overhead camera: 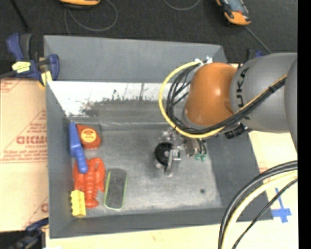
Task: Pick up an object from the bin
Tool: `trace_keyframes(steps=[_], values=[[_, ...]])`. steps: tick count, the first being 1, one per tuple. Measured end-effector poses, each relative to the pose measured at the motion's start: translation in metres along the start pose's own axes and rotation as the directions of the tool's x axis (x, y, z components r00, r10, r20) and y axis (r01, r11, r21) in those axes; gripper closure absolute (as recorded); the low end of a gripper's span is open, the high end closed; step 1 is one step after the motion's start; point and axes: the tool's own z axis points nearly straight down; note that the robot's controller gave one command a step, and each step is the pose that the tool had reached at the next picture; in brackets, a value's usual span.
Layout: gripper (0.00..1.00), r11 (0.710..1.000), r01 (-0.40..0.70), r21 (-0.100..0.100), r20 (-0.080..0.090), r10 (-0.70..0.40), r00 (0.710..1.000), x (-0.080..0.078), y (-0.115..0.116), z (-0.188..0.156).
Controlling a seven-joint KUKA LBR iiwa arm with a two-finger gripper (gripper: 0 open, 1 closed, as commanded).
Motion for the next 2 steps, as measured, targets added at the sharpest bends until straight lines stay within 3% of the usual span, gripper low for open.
trace_keyframes(steps=[1, 2], values=[[1.00, 1.000, -0.016, 0.000, 0.021, 0.016, 1.000, -0.008, -0.013, -0.022], [1.00, 1.000, -0.029, -0.001, 0.013, 0.029, 0.999, -0.037, 0.027, -0.158]])
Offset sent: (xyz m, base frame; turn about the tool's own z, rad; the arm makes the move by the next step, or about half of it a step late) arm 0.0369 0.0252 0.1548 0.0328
